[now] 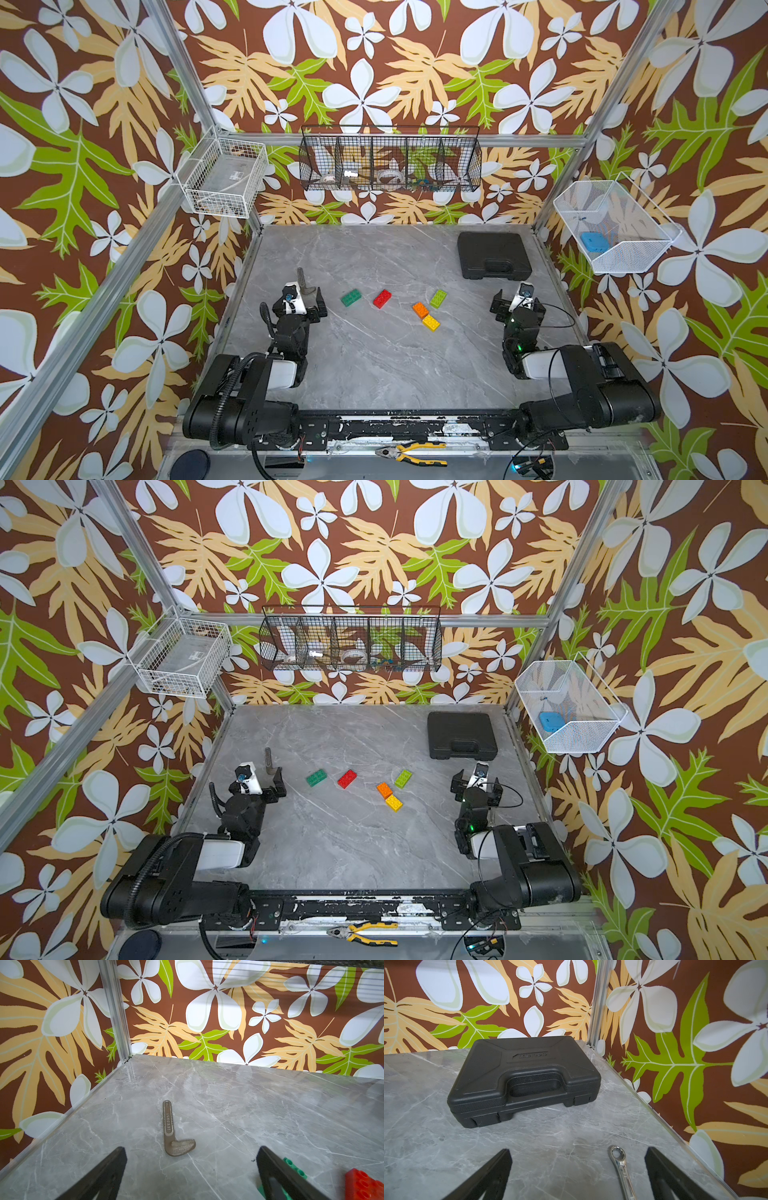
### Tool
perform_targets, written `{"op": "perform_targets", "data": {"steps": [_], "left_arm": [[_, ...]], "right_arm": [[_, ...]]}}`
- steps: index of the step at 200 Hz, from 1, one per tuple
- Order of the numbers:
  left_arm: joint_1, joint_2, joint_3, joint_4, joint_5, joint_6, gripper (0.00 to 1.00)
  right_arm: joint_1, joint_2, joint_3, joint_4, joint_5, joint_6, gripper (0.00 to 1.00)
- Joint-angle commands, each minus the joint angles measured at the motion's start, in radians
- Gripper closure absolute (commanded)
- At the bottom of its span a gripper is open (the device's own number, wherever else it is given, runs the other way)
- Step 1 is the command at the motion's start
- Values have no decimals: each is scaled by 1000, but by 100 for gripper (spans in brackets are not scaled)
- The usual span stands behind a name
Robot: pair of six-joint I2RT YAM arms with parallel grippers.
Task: Assemble a rectangle with lego
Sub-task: Adjust the lego brick at the center of the board.
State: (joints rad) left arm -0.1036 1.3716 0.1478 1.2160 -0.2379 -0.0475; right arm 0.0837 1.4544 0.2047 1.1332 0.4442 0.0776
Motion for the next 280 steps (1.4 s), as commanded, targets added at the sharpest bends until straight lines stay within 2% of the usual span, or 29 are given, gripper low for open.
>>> {"op": "perform_targets", "data": {"steps": [1, 170, 197, 226, 239, 250, 280], "left_arm": [[1, 0, 2, 43, -2, 6, 0], [1, 0, 3, 41, 0, 5, 0], [8, 0, 3, 41, -64, -29, 0], [9, -9, -8, 59, -76, -34, 0], [-6, -65, -22, 42, -76, -20, 0], [-35, -134, -22, -11, -143, -7, 0], [-106, -328, -14, -187, -380, -54, 0]], "right_arm": [[-1, 1, 4, 23, 4, -2, 1], [-1, 0, 2, 27, 4, -2, 1], [-1, 0, 2, 25, 4, -2, 1], [0, -7, -5, 42, -4, -11, 1], [17, -48, 7, -11, -12, -38, 1], [50, -100, 57, -157, 79, -36, 1], [54, -230, 211, -581, 190, 133, 1]]}}
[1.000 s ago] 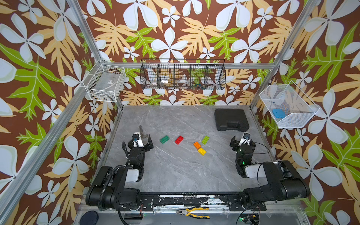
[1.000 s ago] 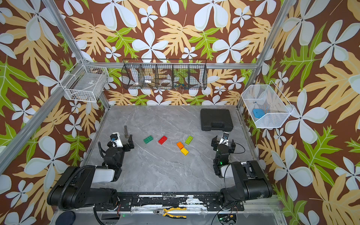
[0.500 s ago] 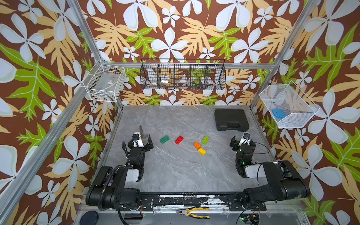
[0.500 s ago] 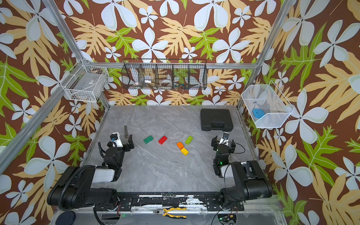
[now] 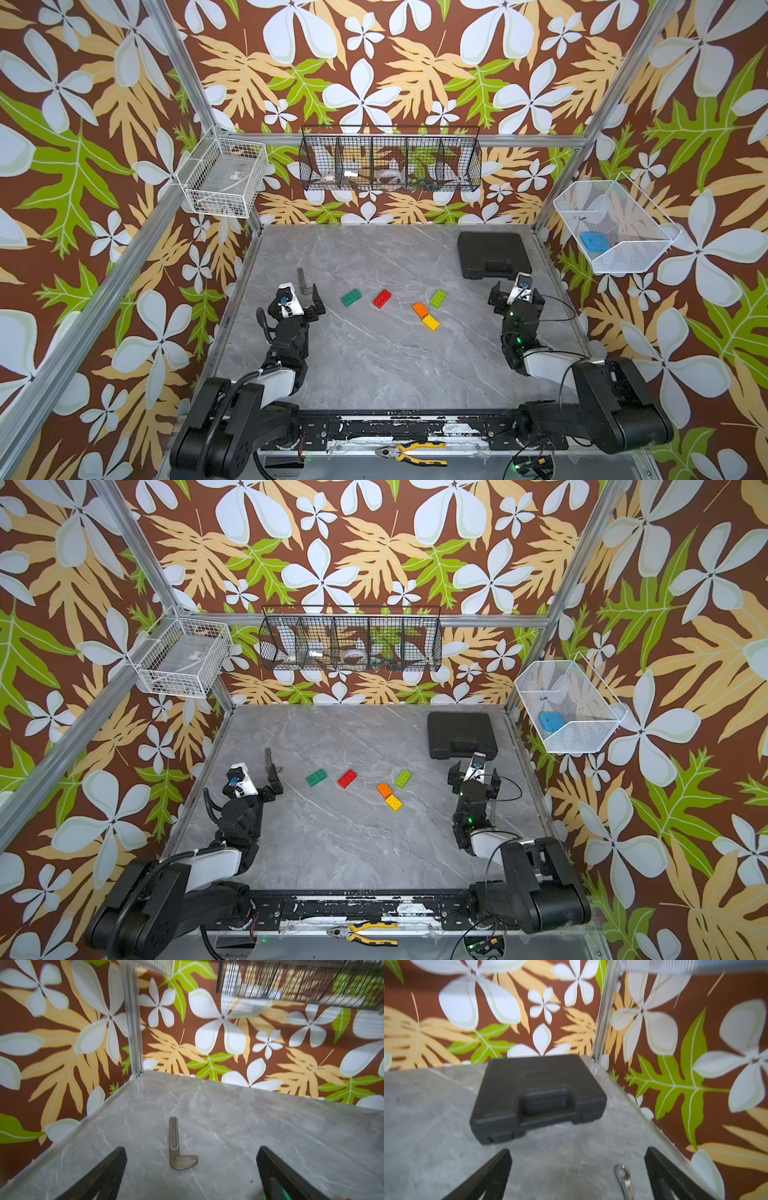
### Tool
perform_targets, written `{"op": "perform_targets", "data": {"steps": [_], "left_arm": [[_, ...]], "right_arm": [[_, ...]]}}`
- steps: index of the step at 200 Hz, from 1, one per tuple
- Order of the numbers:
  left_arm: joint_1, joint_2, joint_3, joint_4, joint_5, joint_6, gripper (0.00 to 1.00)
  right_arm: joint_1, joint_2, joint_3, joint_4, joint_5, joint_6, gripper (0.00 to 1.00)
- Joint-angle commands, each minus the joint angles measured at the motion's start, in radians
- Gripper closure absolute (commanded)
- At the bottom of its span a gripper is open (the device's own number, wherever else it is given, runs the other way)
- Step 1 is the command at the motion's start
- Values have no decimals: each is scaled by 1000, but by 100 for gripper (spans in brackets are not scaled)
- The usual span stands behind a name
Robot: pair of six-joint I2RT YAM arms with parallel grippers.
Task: Assemble a rectangle with lego
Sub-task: Adjust the lego brick at the center of the board.
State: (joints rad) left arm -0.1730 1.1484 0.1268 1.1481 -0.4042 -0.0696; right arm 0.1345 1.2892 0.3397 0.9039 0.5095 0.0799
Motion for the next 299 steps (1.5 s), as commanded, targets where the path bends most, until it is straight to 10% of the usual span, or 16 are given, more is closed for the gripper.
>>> {"op": "perform_targets", "data": {"steps": [1, 42, 74, 124, 171, 299], "left_arm": [[-38, -112, 6, -124, -220, -36, 0], [-69, -354, 161, -598, -420, -406, 0], [-68, -426, 320, -895, -158, -622, 0], [-104, -300, 524, -1157, 150, -502, 36], [-453, -114, 549, -1137, 43, -506, 40], [-393, -79, 412, -965, 206, -621, 48]], "right_arm": [[3, -69, 78, -364, 125, 137, 1], [22, -196, 248, -800, 98, 365, 1], [-30, -179, 348, -959, -364, 467, 12], [365, 84, 584, -1226, -310, 399, 25], [516, 392, 785, -1289, -341, 318, 37], [514, 704, 984, -1350, -357, 156, 42]]}}
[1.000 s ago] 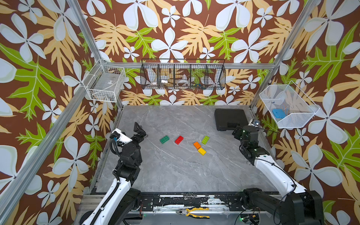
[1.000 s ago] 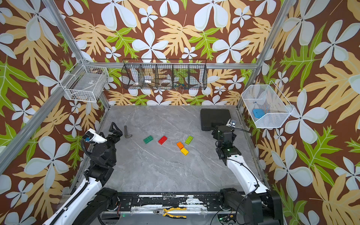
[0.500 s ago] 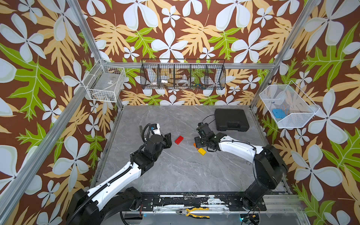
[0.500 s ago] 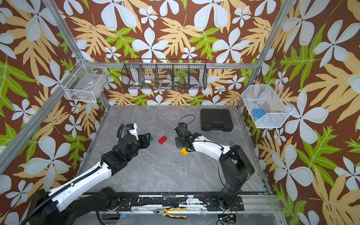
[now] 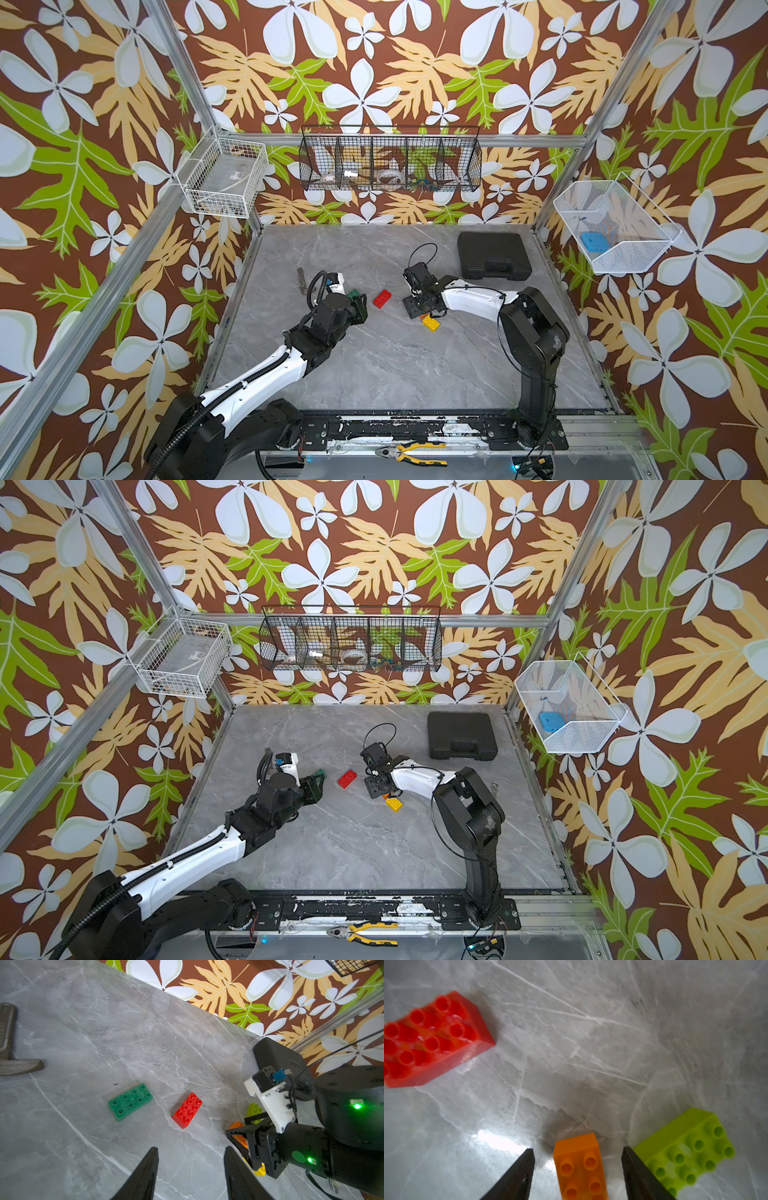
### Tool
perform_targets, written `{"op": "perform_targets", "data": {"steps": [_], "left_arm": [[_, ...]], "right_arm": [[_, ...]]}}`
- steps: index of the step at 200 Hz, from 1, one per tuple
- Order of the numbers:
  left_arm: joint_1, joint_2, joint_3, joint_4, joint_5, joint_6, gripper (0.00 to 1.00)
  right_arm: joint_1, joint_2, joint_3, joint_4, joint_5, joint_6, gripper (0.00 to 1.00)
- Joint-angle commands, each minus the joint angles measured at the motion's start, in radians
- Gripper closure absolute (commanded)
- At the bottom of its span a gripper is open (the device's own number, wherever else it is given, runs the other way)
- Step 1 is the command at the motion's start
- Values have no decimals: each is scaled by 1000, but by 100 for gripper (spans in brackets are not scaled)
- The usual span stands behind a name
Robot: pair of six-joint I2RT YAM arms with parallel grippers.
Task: Assemble a rectangle with lego
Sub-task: Adjust the lego brick at the center of the board.
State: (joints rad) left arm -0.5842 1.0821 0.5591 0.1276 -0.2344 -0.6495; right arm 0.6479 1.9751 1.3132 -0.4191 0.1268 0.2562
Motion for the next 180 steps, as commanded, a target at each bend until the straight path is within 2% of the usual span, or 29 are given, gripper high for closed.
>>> {"op": "perform_targets", "data": {"steps": [1, 15, 26, 48, 76, 104, 145, 171, 180], "left_arm": [[19, -14, -21, 56, 35, -42, 48], [27, -21, -27, 53, 32, -45, 48], [32, -26, -29, 45, 27, -45, 48], [44, -42, -39, 33, 15, -54, 50], [66, -63, -70, 48, 18, -83, 52], [70, -59, -84, 63, 30, -97, 52], [70, -30, -85, 73, 46, -91, 52], [70, -12, -80, 89, 70, -98, 52], [70, -5, -78, 90, 77, -98, 52]], "right_arm": [[1, 19, 11, -28, 24, -20, 42], [2, 28, 7, -25, 5, -19, 48], [6, 26, 0, -18, -5, -15, 57], [60, 19, 19, -39, -2, -2, 69], [157, 42, 83, -84, 59, 36, 72], [160, 89, 110, -66, 35, 28, 72], [142, 167, 191, -100, 48, -35, 66], [144, 146, 216, -147, 48, -60, 37], [142, 104, 195, -149, 53, -61, 32]]}}
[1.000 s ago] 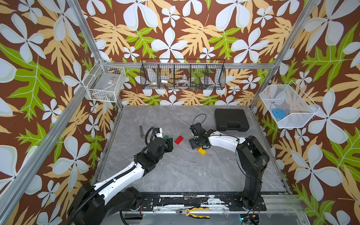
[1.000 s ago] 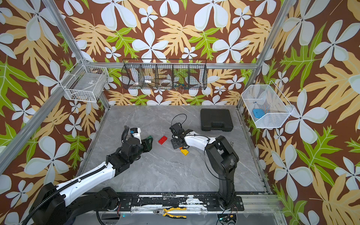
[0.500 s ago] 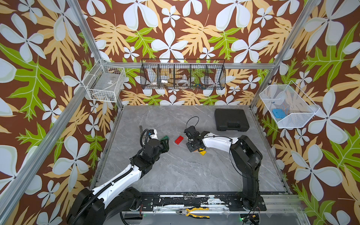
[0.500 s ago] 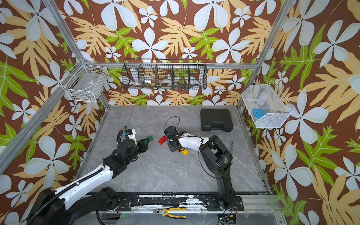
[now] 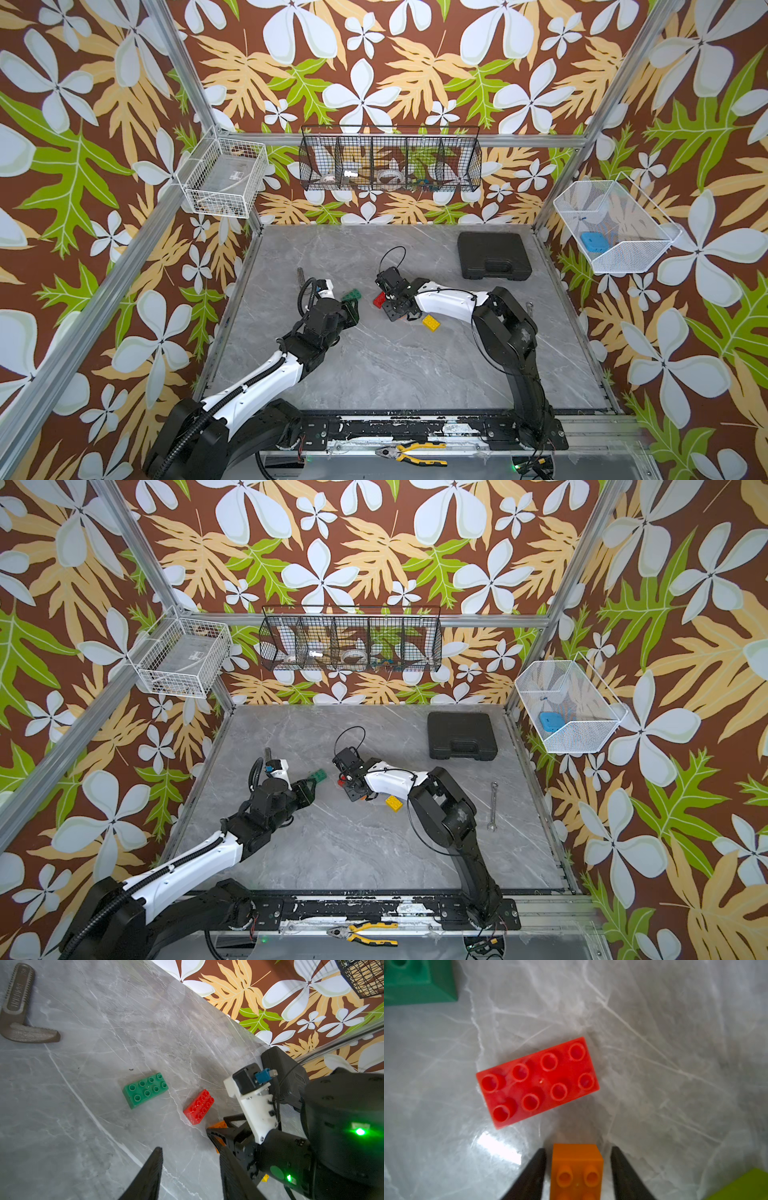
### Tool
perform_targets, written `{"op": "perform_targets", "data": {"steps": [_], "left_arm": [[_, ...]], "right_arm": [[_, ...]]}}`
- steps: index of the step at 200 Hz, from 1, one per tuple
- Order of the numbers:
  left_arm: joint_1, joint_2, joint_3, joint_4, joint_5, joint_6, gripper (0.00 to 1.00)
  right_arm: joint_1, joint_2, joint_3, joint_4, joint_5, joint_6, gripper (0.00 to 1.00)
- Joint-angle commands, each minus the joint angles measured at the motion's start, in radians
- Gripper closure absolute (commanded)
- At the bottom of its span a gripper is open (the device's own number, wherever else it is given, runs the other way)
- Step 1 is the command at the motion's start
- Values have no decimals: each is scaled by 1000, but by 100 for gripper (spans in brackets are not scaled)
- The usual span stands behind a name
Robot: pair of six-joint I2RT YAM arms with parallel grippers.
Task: Assemble a rectangle with lego
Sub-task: Adjust the lego brick at the center of the board, then pick up the lego brick from the center of the board.
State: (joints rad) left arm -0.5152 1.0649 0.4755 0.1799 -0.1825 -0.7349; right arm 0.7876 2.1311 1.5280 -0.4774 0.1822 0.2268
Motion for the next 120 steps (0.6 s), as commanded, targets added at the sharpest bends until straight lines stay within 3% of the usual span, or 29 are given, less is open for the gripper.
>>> {"op": "perform_targets", "data": {"steps": [1, 23, 65, 87, 120], "left_arm": [[1, 13, 6, 38, 27, -12, 52], [1, 31, 14, 34, 44, -12, 51], [0, 135, 39, 91, 132, 1, 45], [-3, 237, 68, 136, 203, -20, 46], [-3, 296, 74, 192, 244, -45, 47]], "right_arm": [[2, -58, -22, -91, -2, -32, 32], [-25, -201, -99, -99, -56, -7, 30], [-121, -465, -424, -83, -99, 22, 30], [-130, -490, -494, -63, -83, 22, 29], [-131, -425, -474, -26, -83, 15, 29]]}}
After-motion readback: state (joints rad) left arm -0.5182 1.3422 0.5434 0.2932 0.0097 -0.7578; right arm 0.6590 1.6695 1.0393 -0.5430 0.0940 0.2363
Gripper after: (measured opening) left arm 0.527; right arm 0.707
